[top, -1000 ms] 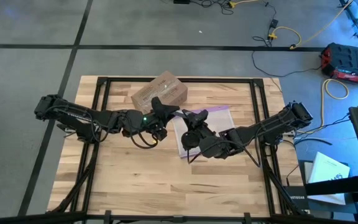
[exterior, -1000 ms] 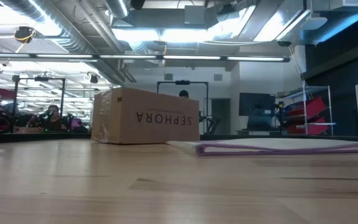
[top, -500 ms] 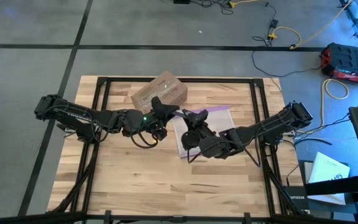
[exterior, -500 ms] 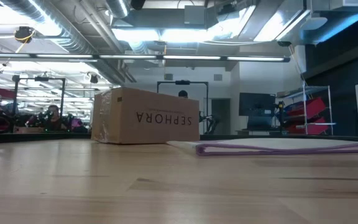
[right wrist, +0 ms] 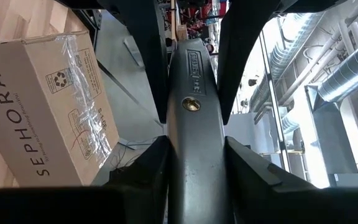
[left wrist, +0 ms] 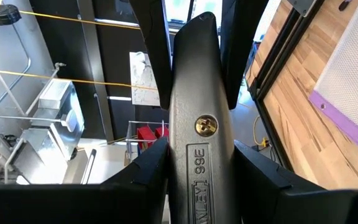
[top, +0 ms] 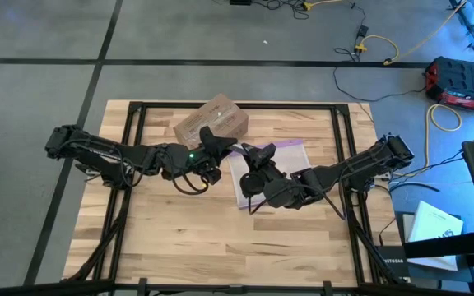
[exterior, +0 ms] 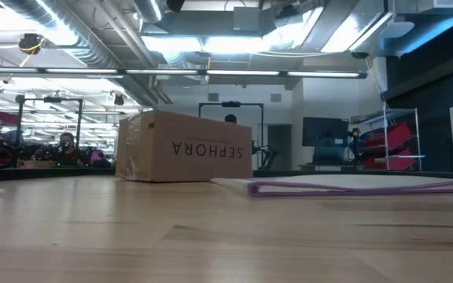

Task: Unpack boxes
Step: Open the cutter

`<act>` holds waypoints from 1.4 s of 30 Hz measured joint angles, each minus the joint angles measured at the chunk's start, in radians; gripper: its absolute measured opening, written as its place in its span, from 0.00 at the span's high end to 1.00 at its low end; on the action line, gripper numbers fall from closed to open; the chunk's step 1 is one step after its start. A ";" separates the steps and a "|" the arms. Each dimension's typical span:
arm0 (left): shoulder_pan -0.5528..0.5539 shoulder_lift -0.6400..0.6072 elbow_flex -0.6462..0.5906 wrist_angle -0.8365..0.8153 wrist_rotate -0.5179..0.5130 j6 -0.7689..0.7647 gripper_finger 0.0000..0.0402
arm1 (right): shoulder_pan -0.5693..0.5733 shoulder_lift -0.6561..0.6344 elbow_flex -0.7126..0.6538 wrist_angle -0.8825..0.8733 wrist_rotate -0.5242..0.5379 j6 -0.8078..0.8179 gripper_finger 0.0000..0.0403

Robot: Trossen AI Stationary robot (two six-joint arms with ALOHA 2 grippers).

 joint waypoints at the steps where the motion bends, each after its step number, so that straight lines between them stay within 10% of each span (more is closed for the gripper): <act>1: 0.000 0.000 0.000 0.000 0.000 0.000 0.69 | 0.000 0.000 0.000 -0.002 0.000 0.001 0.74; 42: 0.001 0.000 -0.002 0.032 0.000 0.022 0.69 | 0.000 -0.006 0.003 -0.039 0.003 0.032 0.74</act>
